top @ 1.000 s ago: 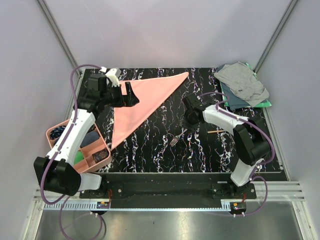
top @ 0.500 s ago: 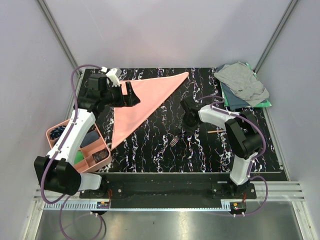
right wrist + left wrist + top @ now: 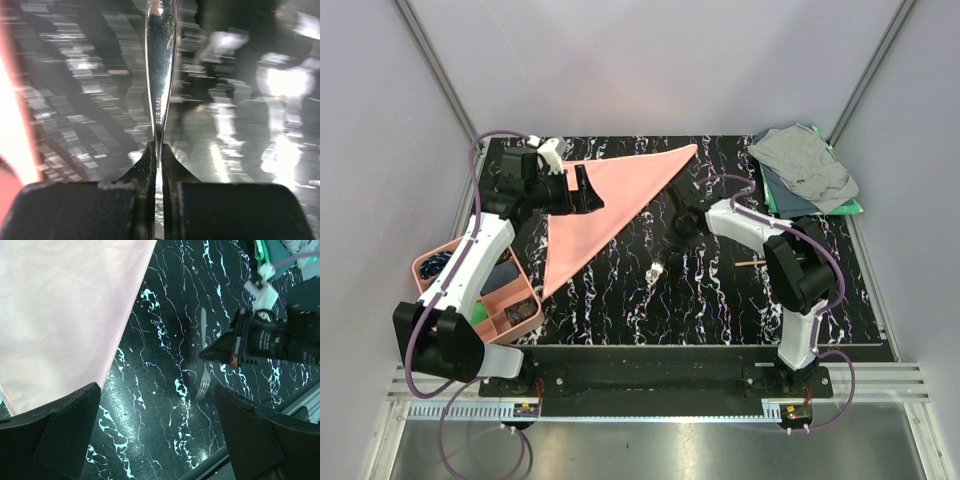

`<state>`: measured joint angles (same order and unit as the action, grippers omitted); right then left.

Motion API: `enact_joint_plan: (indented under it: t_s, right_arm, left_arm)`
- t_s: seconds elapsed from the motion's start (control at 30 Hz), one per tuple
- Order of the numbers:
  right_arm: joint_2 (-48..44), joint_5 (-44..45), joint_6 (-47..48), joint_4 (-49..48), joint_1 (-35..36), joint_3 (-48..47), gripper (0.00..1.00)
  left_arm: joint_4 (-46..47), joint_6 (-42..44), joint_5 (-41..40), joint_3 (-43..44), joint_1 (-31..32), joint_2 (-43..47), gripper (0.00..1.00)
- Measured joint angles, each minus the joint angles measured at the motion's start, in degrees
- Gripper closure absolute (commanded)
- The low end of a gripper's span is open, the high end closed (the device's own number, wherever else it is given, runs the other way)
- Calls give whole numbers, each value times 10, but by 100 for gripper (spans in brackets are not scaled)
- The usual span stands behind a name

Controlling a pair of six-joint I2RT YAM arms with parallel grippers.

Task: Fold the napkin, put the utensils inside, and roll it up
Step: Grab a utensil with the right arm, then place the utensil onto the napkin

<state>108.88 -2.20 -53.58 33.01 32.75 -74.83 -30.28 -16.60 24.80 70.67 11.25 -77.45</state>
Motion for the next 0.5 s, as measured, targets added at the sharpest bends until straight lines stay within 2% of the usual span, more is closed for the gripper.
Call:
enact_joint_plan:
  t_s: [0.17,0.33,0.5]
  right_arm:
    - [40,2,8,-12,21,-120,100]
    - [129,0,6,-47,24,-240,100]
    - [226,-4,-20,-78,25,-321,100]
  left_arm:
    - [0,0,7,0,0,-6,1]
    - [0,0,7,0,0,-7,1]
    - [0,0,2,0,0,-7,1]
